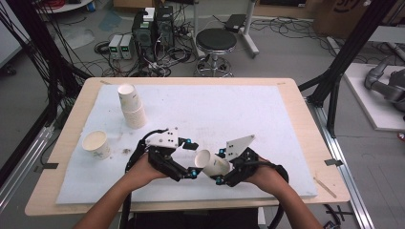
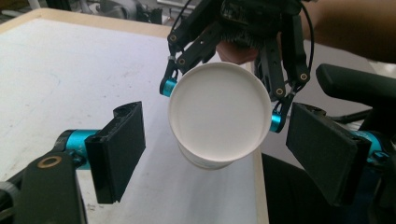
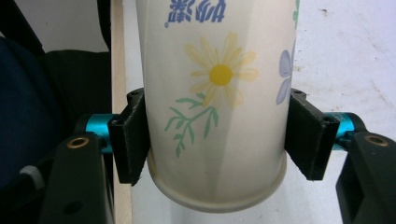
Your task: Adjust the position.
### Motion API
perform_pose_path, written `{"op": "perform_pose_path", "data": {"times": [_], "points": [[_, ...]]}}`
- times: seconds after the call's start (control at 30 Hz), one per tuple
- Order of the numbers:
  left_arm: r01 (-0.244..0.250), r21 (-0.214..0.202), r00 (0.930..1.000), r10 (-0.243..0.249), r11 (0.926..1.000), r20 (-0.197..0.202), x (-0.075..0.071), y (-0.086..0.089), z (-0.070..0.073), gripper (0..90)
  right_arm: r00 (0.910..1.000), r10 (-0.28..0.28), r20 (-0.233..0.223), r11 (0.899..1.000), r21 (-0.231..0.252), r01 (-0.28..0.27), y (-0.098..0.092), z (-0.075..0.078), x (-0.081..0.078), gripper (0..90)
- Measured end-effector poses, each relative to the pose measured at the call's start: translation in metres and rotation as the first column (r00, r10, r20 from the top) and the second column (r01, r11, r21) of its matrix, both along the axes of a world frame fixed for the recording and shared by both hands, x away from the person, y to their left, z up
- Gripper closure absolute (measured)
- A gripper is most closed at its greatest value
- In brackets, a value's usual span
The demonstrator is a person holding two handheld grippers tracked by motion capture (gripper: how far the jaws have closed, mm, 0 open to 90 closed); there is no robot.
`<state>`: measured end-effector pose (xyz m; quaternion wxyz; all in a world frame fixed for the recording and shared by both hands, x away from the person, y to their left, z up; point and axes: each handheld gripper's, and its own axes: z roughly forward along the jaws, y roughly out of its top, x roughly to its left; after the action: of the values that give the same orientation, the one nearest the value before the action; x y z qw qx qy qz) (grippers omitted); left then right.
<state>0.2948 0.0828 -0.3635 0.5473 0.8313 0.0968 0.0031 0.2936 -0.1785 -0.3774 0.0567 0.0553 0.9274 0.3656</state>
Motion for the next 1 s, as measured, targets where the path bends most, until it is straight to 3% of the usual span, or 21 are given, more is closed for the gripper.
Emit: {"op": "perform_pose_path", "data": {"times": [0.33,0.83,1.0], "points": [[0.018,0.078,0.9998,-0.017,0.9968,-0.004,0.001,-0.005,0.0,19.7,0.9992,0.036,0.018,0.994,-0.101,-0.034,0.014,0.004,0.001,31.9],[0.02,0.143,0.9997,-0.018,0.9896,-0.018,0.003,-0.012,-0.005,20.7,0.9959,0.075,0.051,0.969,-0.24,-0.061,0.027,0.011,0.002,31.5],[0.034,0.157,0.9993,-0.031,0.9871,-0.021,0.004,-0.016,-0.008,23.4,0.9968,0.072,0.035,0.963,-0.264,-0.06,0.03,0.01,0.0,31.4]]}}
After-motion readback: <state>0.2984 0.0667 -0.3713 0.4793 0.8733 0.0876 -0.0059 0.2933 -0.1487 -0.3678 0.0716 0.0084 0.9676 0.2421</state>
